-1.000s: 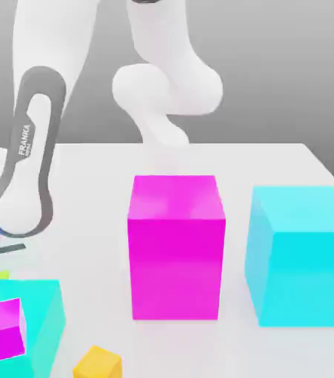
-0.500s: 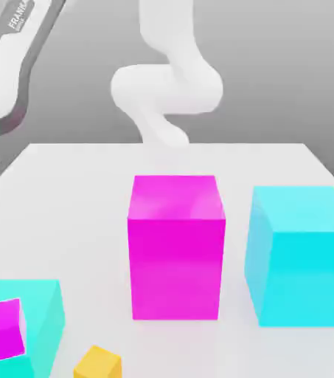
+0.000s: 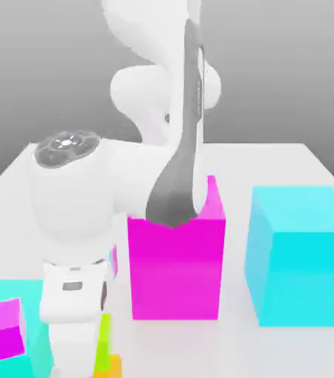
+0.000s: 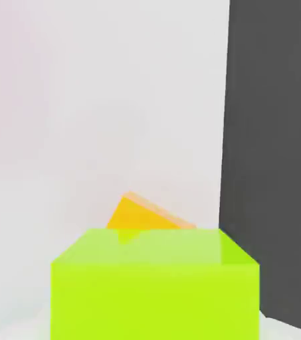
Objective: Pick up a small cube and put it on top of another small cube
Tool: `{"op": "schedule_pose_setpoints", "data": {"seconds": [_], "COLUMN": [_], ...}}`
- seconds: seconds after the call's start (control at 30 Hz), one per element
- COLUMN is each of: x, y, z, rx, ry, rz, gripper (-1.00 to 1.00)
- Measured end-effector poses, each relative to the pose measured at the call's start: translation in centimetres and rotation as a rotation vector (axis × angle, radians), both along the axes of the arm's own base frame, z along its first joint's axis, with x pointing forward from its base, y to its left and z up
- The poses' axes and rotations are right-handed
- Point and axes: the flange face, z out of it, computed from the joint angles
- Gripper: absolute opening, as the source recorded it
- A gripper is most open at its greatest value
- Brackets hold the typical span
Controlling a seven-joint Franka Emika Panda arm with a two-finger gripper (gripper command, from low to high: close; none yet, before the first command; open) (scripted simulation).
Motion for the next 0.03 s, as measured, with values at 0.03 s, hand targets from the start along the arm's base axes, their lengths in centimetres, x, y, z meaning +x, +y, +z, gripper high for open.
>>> {"op": "schedule_pose_setpoints", "data": {"seconds": [0.03], "x": [0.0], "y": [0.0], "z": [0.0], "rx": [0.0], "ry": [0.0], "rz": [0.0], "gripper": [1.0]}}
